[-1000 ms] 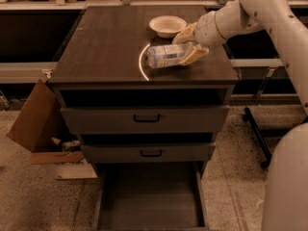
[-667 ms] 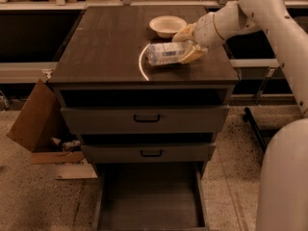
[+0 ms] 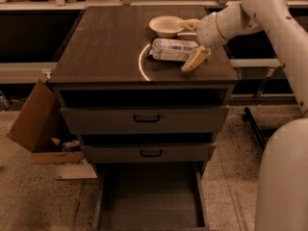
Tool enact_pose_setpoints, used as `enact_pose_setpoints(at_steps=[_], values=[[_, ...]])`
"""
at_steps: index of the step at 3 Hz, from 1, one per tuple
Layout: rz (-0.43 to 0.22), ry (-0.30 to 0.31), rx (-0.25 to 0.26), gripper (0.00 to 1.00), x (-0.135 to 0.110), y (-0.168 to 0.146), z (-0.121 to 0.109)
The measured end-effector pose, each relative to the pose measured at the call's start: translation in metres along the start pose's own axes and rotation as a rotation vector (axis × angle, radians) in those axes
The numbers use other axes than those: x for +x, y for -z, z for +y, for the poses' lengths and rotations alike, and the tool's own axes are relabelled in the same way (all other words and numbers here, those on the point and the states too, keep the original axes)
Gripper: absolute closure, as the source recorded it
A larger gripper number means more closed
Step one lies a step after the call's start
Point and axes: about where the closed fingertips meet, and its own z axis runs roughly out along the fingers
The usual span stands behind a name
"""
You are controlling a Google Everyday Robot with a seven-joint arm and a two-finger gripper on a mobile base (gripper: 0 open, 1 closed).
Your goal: Pick blue plastic bottle from bottom drawer and place on counter
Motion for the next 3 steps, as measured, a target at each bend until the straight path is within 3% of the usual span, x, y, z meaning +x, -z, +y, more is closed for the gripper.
enact_pose_setpoints(at_steps=[2,3], values=[[0.004,-0.016,0.028,0.0,0.008,0.011,-0.002],[0.026,-0.015,0.101,0.0,0.017,0.055,-0.01]])
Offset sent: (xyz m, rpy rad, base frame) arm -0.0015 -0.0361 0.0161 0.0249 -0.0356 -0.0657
